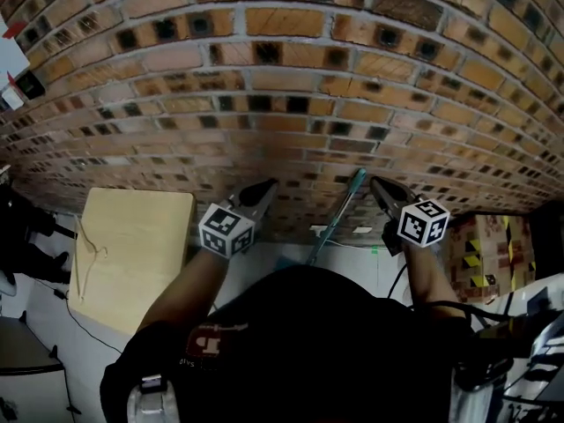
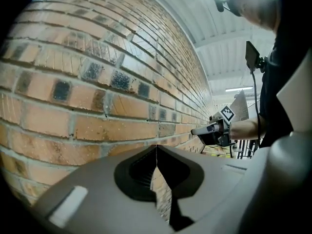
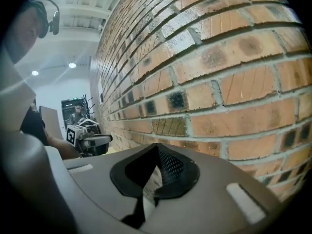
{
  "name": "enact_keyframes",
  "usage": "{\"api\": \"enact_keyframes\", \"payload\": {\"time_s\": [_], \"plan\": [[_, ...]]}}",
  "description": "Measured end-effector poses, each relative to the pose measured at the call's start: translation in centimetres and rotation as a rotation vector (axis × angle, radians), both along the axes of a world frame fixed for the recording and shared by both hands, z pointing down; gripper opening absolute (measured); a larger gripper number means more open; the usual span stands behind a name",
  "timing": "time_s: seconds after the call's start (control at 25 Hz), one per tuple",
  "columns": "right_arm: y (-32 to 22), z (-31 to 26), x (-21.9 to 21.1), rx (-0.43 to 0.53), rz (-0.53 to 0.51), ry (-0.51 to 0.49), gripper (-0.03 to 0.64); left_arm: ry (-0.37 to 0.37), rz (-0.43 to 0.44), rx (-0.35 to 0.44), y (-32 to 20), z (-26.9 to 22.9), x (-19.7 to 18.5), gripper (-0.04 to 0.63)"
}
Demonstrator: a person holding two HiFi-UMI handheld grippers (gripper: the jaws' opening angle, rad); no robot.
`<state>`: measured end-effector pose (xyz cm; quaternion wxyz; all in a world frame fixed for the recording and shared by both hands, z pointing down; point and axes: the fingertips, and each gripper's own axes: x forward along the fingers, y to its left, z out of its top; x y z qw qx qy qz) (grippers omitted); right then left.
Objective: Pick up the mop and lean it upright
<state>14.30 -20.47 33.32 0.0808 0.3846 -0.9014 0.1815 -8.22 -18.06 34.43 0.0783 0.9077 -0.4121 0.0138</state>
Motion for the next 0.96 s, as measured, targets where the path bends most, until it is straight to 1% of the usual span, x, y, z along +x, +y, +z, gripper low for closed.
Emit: {"api": "enact_keyframes", "payload": {"time_s": [0.32,0.76,0.96], "plan": [[-0.18,-0.33,-0.53,0.013,-0.014,0.038,0.012,0.015,-0.022,-0.009,0.09,-0.14,-0.89,0.005],[-0.2,-0.55,-0.6,0.031,-0.03,0.057,0.012,0.024,-0.018,-0.007,-0.04,-0.58,-0.65,0.005],[0.29,-0.6,-0.67,0.025,-0.042,0.067,0.012,0.025,-0.021,-0.016,0.27,-0.4,-0.73,0.005]]}}
